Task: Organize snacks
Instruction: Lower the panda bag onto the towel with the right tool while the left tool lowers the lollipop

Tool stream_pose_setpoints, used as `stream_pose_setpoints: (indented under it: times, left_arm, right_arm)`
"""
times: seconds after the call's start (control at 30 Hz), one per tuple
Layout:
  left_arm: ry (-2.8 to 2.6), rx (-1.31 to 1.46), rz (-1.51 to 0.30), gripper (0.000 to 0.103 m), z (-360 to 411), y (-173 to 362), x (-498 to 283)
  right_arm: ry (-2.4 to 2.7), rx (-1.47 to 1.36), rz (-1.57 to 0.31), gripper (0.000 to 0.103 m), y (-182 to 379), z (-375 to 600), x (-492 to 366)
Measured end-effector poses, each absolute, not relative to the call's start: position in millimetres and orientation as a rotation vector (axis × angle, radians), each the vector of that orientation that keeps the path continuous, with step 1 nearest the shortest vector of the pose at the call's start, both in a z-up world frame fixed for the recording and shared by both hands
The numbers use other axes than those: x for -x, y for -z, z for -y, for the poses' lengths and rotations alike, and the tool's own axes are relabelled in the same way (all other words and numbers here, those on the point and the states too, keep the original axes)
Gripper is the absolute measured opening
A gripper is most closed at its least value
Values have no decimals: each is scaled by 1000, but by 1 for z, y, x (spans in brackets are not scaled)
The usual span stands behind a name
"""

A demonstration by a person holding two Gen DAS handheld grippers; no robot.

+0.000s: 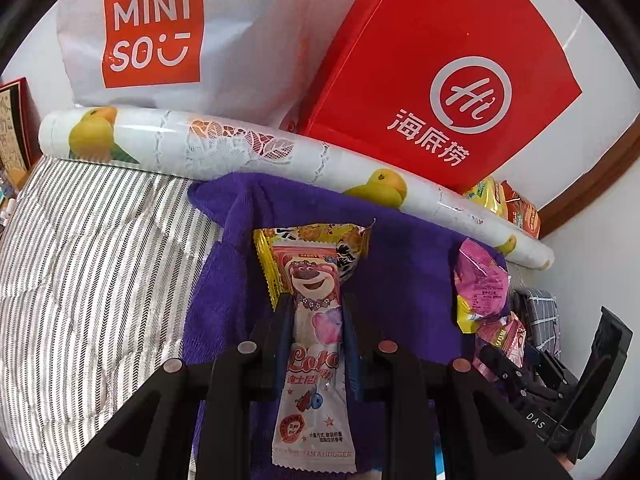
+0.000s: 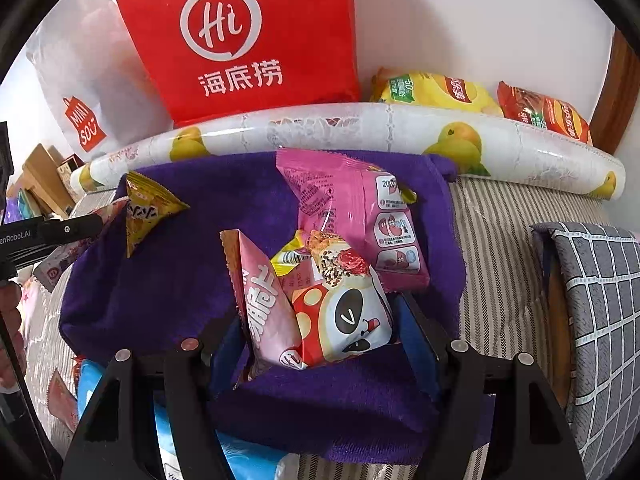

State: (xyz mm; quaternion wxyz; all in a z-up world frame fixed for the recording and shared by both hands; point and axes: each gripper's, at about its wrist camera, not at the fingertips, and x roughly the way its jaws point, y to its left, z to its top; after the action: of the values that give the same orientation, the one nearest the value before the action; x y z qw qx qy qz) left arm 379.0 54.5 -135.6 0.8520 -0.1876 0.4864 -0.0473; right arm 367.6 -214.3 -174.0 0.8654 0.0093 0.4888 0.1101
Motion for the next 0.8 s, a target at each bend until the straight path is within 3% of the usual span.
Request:
stream_pose_setpoints:
  times: [0.8]
  left_arm:
    - [98, 373, -1052, 23, -58, 151, -371]
  right_arm:
    - [-216, 2, -1057, 72, 172, 214, -368]
